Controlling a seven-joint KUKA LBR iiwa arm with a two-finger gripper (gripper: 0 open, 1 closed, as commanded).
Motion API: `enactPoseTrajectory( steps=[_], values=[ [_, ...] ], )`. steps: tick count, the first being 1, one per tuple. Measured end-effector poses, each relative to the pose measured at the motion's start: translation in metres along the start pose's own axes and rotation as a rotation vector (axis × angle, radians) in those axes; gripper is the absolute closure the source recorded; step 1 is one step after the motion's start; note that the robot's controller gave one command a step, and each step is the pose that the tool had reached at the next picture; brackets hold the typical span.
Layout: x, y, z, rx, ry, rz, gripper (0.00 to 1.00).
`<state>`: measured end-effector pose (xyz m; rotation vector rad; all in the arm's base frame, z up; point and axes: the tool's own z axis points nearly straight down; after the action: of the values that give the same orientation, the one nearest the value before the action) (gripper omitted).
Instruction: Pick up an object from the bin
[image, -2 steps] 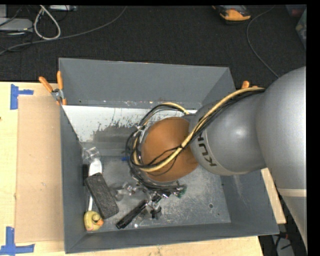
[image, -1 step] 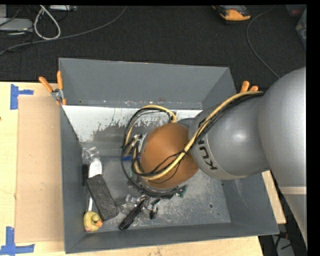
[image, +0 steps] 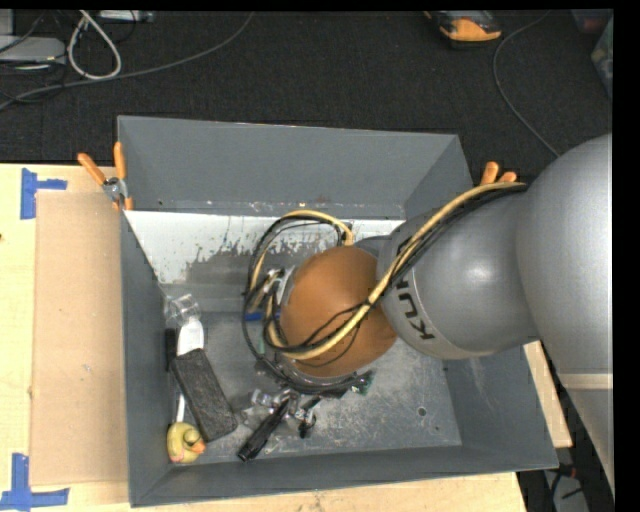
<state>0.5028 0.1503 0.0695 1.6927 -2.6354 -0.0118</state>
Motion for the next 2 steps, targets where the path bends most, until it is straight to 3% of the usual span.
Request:
enactPoseTrajectory(
  steps=[2],
  values=[
    [0.0,0.002,-0.034,-0.003,0.0,0.006,1.0]
  ],
)
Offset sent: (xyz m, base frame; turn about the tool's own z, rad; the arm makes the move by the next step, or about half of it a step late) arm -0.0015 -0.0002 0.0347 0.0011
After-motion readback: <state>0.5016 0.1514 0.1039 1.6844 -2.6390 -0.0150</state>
